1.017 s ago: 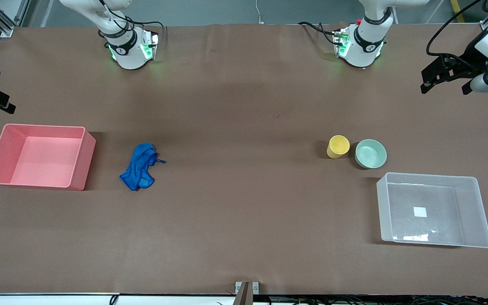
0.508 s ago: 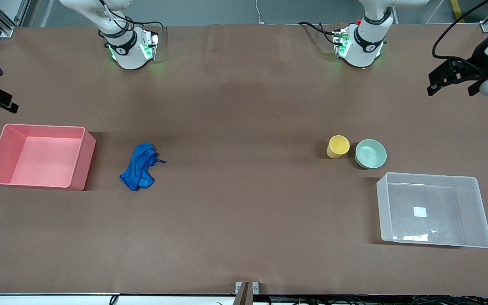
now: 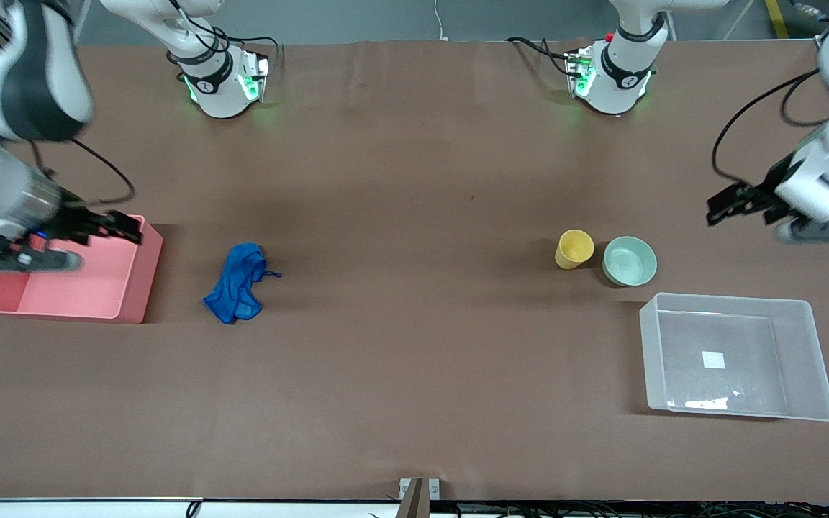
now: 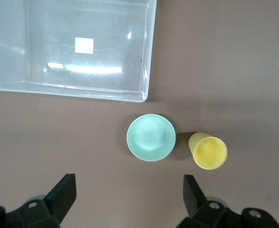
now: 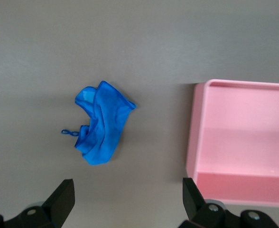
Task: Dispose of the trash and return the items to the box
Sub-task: 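Reach the right gripper to the blue cloth while the left gripper reaches the bowl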
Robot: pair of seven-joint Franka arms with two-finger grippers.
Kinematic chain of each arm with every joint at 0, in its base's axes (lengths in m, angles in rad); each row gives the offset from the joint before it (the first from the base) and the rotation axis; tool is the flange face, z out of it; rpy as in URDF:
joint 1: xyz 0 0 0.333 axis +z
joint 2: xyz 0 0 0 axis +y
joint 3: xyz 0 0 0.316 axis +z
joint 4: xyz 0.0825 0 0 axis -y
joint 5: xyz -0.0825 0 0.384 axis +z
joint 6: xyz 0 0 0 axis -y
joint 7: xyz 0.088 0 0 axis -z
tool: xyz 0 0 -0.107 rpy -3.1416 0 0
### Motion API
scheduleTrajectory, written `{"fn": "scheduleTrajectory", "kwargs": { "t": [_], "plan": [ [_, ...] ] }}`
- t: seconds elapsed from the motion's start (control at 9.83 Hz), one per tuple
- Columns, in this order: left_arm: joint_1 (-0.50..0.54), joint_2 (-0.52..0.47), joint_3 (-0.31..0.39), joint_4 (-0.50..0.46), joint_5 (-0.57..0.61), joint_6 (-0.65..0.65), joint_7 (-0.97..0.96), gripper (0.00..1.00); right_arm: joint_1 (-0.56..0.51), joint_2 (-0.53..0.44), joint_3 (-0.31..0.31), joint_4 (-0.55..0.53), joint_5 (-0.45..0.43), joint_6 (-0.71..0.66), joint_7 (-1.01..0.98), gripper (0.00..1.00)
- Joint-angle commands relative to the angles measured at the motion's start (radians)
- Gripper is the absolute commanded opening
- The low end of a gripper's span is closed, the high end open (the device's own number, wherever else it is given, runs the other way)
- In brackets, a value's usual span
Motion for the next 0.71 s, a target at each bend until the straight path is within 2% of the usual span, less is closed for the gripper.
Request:
{"fn": "scheduleTrajectory", "kwargs": {
  "t": [0.0,0.2,0.41,0.51,0.61],
  "plan": [
    [0.006,0.055,0.005,-0.192,0.01,0.223,0.04,0.99,0.004,0.1,0.043,-0.119,0.001,0.194,0.041,1.0],
    [0.006,0.164,0.005,-0.219,0.01,0.336,0.04,0.99,0.009,0.204,0.082,-0.201,0.001,0.401,0.129,1.0],
    [0.006,0.26,0.005,-0.249,0.01,0.48,0.038,0.98,0.009,0.317,0.083,-0.207,-0.001,0.573,0.146,1.0],
    [0.006,0.296,0.005,-0.251,0.01,0.503,0.037,0.96,0.009,0.363,0.083,-0.213,-0.001,0.645,0.146,1.0],
    [0.006,0.317,0.003,-0.259,0.01,0.513,0.032,0.94,0.011,0.366,0.083,-0.235,-0.001,0.663,0.146,1.0]
  ]
}}
